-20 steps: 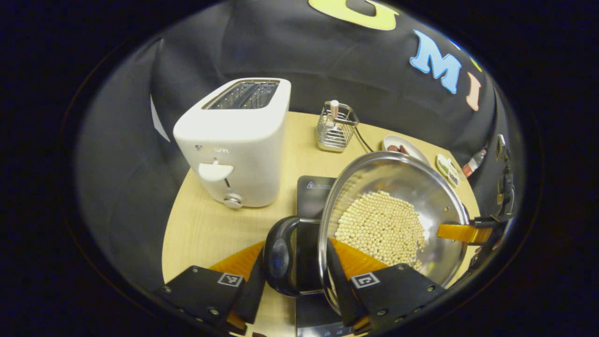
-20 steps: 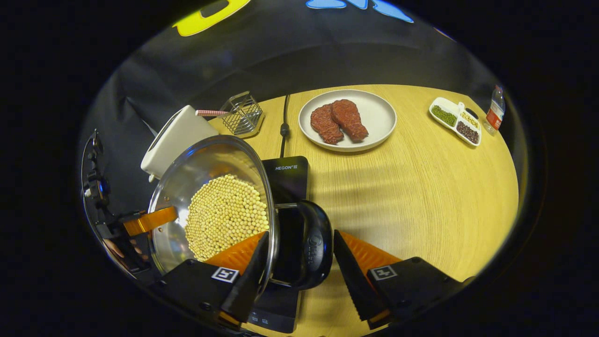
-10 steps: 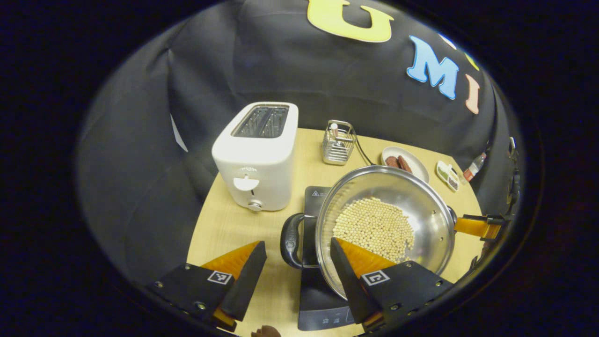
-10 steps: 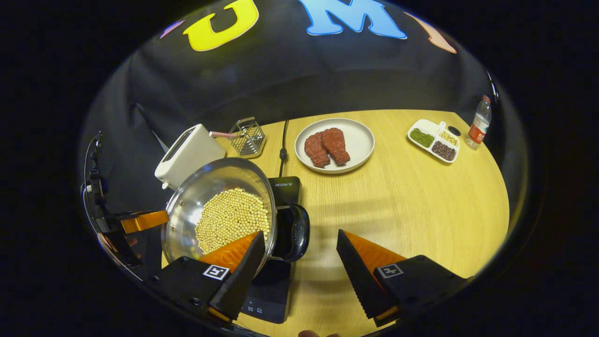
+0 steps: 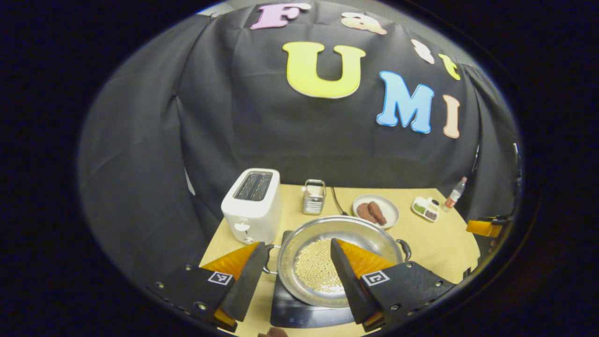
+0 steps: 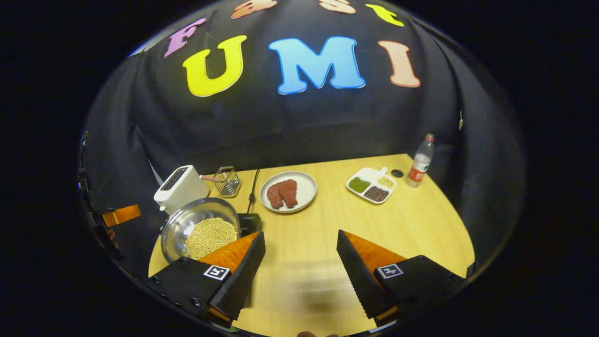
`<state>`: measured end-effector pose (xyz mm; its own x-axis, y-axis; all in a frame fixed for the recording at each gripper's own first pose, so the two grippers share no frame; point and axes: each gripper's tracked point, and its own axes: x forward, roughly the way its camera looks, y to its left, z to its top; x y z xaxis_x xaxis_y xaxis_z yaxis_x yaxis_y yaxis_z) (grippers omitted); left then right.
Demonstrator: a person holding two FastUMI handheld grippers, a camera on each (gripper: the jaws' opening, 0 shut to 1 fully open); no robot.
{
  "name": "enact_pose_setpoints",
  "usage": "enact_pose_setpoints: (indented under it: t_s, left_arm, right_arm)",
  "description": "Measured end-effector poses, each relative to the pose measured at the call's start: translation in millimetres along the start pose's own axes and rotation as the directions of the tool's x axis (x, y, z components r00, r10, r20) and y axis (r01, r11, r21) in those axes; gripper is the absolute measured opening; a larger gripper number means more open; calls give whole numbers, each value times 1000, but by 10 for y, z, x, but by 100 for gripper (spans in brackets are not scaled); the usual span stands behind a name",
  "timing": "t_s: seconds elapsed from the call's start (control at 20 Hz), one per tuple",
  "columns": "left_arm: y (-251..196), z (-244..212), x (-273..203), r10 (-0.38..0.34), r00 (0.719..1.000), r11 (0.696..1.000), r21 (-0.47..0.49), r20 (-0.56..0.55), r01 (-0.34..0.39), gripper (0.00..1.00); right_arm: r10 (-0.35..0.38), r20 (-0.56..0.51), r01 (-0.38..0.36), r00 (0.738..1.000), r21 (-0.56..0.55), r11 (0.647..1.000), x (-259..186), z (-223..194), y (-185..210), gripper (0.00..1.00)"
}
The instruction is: First push the handle of the pot to place it horizontally, then grasp the pot with both hands and set it on the induction cooktop.
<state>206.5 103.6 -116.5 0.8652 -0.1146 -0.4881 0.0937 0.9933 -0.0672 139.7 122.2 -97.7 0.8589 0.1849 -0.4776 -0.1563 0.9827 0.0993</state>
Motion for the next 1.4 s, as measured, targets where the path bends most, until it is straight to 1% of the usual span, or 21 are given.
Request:
enact_pose_setpoints:
  t_s: [0.05, 0.1, 0.15, 0.2, 0.25, 0.3, 0.35, 0.4, 0.45, 0.5, 0.55, 0.75, 0.85, 0.95, 1.0, 1.05, 1.1, 1.2, 1.25, 1.3, 1.4]
  left_arm:
    - [-95, 99, -86, -2, 1000, 1000, -2, 29, 2, 81]
    - [-202, 198, -176, -10, 998, 1000, -2, 56, 10, 84]
    - [-311, 278, -268, -17, 996, 1000, 8, 84, 16, 81]
    - [-405, 347, -344, -15, 994, 999, 34, 106, 12, 84]
    - [-477, 403, -431, -3, 992, 998, 62, 130, -5, 84]
    - [-589, 485, -539, 0, 987, 996, 84, 162, -14, 80]
    - [-748, 559, -675, -4, 981, 995, 101, 195, -16, 84]
    - [-899, 624, -788, -13, 973, 993, 117, 230, -15, 84]
    - [-1067, 679, -911, -20, 966, 992, 129, 259, -14, 81]
    - [-1235, 715, -1034, -32, 959, 991, 132, 283, -6, 84]
    - [-1436, 732, -1173, -43, 954, 992, 129, 298, 4, 81]
    - [-2107, 781, -1667, -54, 927, 993, 119, 371, 10, 80]
    - [-2443, 728, -1859, -50, 917, 994, 106, 395, 9, 87]
    - [-2738, 605, -2116, -43, 916, 997, 74, 399, 15, 80]
    - [-2869, 560, -2228, -36, 913, 998, 55, 407, 15, 80]
    - [-2994, 519, -2322, -27, 909, 999, 37, 417, 13, 83]
    - [-3106, 454, -2424, -15, 909, 1000, 24, 416, 5, 80]
    - [-3191, 261, -2585, 24, 913, 999, 11, 408, -31, 80]
    - [-3214, 196, -2651, 45, 909, 999, 7, 413, -53, 87]
    - [-3251, 142, -2729, 62, 906, 998, -2, 419, -68, 83]
    - [-3297, -22, -2917, 79, 900, 997, -31, 429, -72, 83]
  right_arm:
    - [-25, 44, 25, 999, -5, 1000, -102, 78, -122, 98]
    - [-50, 98, 52, 994, -10, 999, -219, 188, -243, 98]
    - [-75, 141, 78, 987, -13, 997, -327, 258, -367, 98]
    - [-91, 175, 94, 980, -9, 996, -435, 294, -457, 98]
    - [-96, 201, 98, 975, 1, 995, -544, 329, -529, 98]
    - [-102, 229, 102, 968, 14, 995, -702, 375, -609, 98]
    - [-111, 258, 109, 960, 21, 994, -826, 417, -705, 98]
    - [-121, 287, 120, 950, 23, 993, -949, 447, -818, 98]
    - [-128, 318, 127, 940, 21, 992, -1067, 487, -922, 98]
    - [-136, 344, 138, 929, 19, 990, -1171, 488, -1028, 98]
    - [-140, 362, 143, 922, 18, 990, -1276, 488, -1134, 98]
    - [-129, 397, 130, 909, 25, 991, -1676, 403, -1581, 98]
    - [-128, 409, 119, 904, 46, 992, -1848, 382, -1863, 98]
    - [-113, 406, 96, 907, 62, 993, -2024, 319, -2104, 98]
    - [-110, 419, 94, 901, 59, 994, -2117, 301, -2252, 98]
    - [-112, 436, 100, 893, 51, 994, -2212, 287, -2399, 98]
    - [-107, 442, 101, 890, 39, 994, -2284, 233, -2501, 98]
    - [-81, 439, 83, 895, 14, 996, -2393, 104, -2621, 98]
    - [-69, 437, 76, 897, 3, 997, -2430, 54, -2663, 98]
    - [-62, 436, 74, 898, -10, 997, -2448, 22, -2703, 98]
    - [-66, 424, 90, 903, -37, 995, -2445, -65, -2740, 97]
